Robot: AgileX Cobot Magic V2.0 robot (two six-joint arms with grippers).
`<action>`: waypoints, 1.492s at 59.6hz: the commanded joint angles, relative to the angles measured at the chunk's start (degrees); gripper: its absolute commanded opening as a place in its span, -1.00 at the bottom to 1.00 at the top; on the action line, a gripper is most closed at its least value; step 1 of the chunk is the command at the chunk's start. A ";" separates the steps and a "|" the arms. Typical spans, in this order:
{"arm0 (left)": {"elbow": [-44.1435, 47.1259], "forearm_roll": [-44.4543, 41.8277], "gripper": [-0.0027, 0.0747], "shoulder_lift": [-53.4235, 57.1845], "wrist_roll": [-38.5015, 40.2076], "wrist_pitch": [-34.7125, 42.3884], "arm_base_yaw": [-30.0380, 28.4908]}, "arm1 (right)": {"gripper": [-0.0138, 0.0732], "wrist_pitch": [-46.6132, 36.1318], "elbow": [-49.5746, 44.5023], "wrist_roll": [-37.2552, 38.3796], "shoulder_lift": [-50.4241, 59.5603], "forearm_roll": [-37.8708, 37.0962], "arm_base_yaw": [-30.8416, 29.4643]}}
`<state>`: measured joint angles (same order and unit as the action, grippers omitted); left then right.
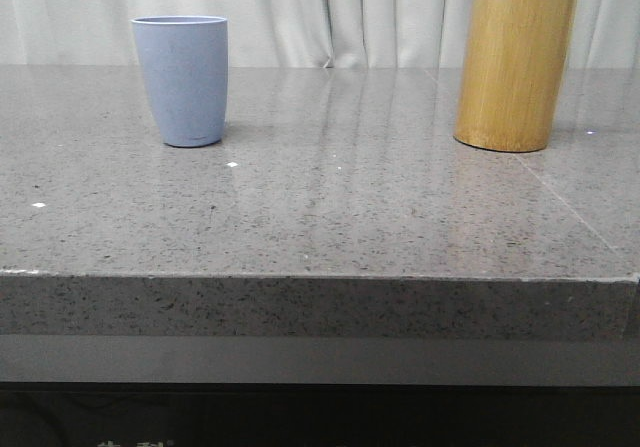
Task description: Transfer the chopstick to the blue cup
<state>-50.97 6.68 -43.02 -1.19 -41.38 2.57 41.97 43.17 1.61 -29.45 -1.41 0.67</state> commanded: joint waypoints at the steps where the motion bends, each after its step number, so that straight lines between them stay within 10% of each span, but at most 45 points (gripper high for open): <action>1: -1.97 0.58 -0.34 -0.13 0.09 3.81 0.51 | -0.20 -3.79 1.64 -0.50 -0.59 -0.85 0.08; 13: -1.97 2.41 0.62 -0.22 0.09 4.51 0.51 | 0.45 -3.85 1.64 -0.50 -0.59 -0.85 0.08; 49: -18.32 14.28 0.48 -19.25 -11.99 -4.62 4.03 | 0.45 -4.01 1.64 -0.50 -0.59 -0.63 0.08; 89: -57.37 -3.80 0.48 -54.34 -2.30 -26.44 15.14 | 0.45 -4.46 1.64 -0.50 -0.59 -0.51 0.08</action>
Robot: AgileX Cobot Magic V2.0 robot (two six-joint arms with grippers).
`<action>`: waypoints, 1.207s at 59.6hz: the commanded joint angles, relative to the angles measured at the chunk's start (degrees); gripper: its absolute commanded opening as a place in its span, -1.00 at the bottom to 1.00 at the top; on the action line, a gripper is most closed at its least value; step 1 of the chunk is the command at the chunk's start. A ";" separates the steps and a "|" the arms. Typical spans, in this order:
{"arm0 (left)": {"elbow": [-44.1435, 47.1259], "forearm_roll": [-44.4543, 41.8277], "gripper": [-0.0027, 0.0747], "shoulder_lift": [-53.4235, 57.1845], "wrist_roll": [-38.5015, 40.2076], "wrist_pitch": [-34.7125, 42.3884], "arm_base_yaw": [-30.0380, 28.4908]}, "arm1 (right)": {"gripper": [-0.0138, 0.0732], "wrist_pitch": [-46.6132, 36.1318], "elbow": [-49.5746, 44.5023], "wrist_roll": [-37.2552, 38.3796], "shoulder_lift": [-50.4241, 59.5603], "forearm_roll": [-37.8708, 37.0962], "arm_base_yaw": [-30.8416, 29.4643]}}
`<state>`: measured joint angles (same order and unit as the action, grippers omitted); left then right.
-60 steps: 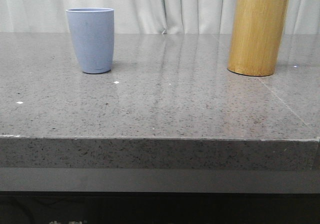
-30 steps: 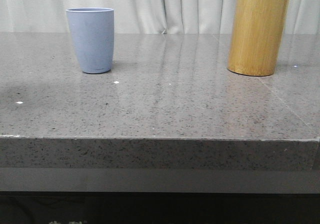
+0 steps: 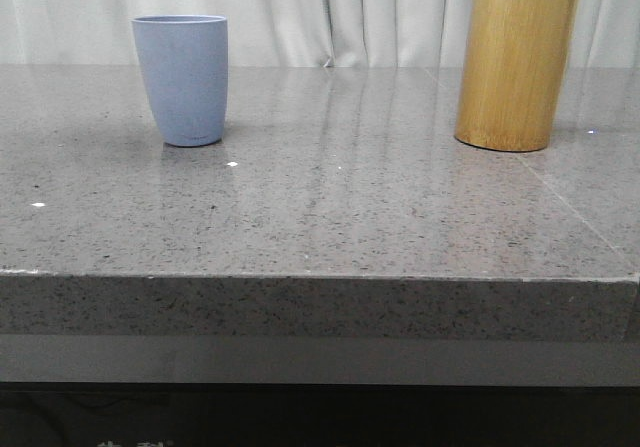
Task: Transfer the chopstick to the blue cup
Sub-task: 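Reach the left gripper down over the light blue cup, then grip the blue cup rim with the left gripper, slide it toward the bamboo cup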
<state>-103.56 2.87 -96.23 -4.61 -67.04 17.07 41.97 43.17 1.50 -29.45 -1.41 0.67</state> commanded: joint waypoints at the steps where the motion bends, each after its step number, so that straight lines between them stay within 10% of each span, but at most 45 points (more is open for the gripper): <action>1: -5.65 0.00 0.48 -2.11 1.11 -1.47 0.65 | 0.45 -4.46 1.64 -0.40 -0.59 -0.51 0.08; 23: -13.07 0.61 0.46 -13.08 1.20 -2.04 0.65 | 0.45 -4.46 1.64 -0.40 -0.59 -0.51 0.08; 56: -13.27 0.66 -0.94 -14.45 2.45 0.56 0.65 | 0.45 -4.46 1.64 -0.40 -0.59 -0.51 0.08; 72: -16.31 4.35 -0.98 -14.34 2.26 -1.14 0.77 | 0.45 -4.52 1.64 -0.40 -0.59 -0.31 0.08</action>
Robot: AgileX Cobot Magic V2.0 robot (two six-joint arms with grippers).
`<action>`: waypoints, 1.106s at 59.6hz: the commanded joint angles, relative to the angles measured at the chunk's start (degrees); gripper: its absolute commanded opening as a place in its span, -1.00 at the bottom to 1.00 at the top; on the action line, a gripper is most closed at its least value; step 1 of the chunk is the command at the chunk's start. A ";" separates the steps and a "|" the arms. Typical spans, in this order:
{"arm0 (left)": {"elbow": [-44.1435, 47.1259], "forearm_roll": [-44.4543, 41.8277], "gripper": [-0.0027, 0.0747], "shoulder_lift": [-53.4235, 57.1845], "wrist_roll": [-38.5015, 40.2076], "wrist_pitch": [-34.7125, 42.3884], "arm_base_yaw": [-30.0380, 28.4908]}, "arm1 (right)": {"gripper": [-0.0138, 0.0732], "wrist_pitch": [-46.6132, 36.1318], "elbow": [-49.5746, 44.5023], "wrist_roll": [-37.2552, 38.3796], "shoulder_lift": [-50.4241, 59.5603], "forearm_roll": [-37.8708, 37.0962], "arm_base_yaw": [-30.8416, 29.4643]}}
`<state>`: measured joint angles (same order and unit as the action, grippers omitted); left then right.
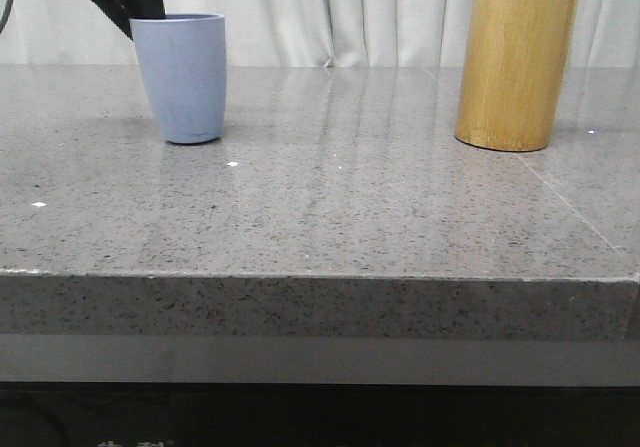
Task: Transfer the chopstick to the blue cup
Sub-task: 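Grip the blue cup rim with the left gripper, slide it toward the bamboo cup, then open the left gripper and lift it away from the blue cup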
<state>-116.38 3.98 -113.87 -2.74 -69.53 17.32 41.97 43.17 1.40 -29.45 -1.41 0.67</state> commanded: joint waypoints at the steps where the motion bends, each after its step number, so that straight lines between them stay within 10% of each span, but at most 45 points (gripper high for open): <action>1: -4.07 4.29 -0.98 3.31 0.32 1.21 0.60 | 0.45 -4.52 1.64 -0.30 -0.59 -0.29 0.08; 34: -15.69 3.87 -0.98 -2.56 -0.70 2.89 14.22 | 0.45 -5.34 1.64 -0.30 -0.59 0.41 0.08; 66: -19.17 1.69 -0.98 -8.17 -0.70 2.70 15.11 | 0.45 -6.78 1.64 -0.30 -0.59 0.42 0.08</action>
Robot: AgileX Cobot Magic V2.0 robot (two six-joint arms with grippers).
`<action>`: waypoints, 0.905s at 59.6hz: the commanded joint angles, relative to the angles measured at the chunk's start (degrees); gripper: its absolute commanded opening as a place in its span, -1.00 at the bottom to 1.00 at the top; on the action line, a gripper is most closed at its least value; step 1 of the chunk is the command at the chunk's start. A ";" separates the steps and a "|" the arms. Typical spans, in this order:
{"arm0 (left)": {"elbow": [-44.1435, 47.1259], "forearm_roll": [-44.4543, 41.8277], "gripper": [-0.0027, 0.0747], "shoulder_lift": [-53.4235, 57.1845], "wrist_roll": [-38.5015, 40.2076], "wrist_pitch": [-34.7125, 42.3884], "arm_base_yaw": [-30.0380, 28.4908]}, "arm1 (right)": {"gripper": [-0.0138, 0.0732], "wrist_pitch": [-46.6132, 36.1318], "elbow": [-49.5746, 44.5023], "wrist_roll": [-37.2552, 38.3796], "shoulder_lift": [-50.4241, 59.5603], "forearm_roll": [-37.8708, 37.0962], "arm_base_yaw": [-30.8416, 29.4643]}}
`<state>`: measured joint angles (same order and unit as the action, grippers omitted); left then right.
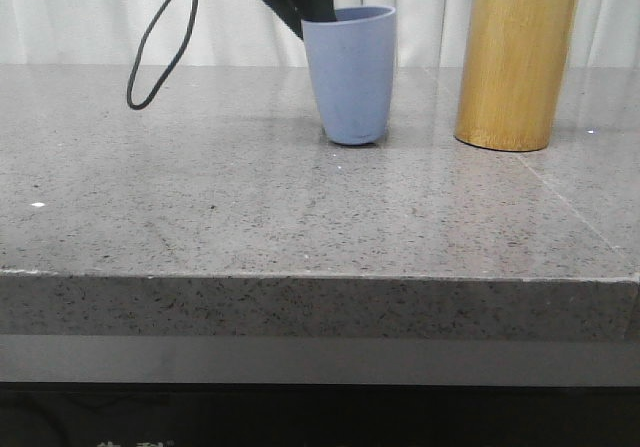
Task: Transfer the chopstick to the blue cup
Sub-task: 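Open the left gripper and lift it away from the blue cup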
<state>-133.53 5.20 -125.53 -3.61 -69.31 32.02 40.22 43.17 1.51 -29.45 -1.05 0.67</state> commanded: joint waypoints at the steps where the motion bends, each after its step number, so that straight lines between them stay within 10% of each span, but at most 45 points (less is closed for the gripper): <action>1: -2.02 0.48 -0.98 3.49 0.17 2.49 0.41 | 0.45 -5.03 1.64 -0.41 -0.59 0.06 0.08; 14: -2.02 0.48 -0.89 3.49 0.05 2.36 0.41 | 0.45 -5.03 1.64 -0.41 -0.59 0.06 0.08; 30: -2.02 1.12 0.11 3.60 -0.19 2.95 0.41 | 0.45 -5.03 1.64 -0.41 -0.59 0.11 0.08; 54: -2.02 1.12 0.12 7.63 -0.19 3.19 0.05 | 0.45 -5.03 1.64 -0.41 -0.59 0.11 0.08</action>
<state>-133.67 5.29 -123.77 -3.73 -69.11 32.02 39.77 43.17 1.50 -29.45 -0.95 0.67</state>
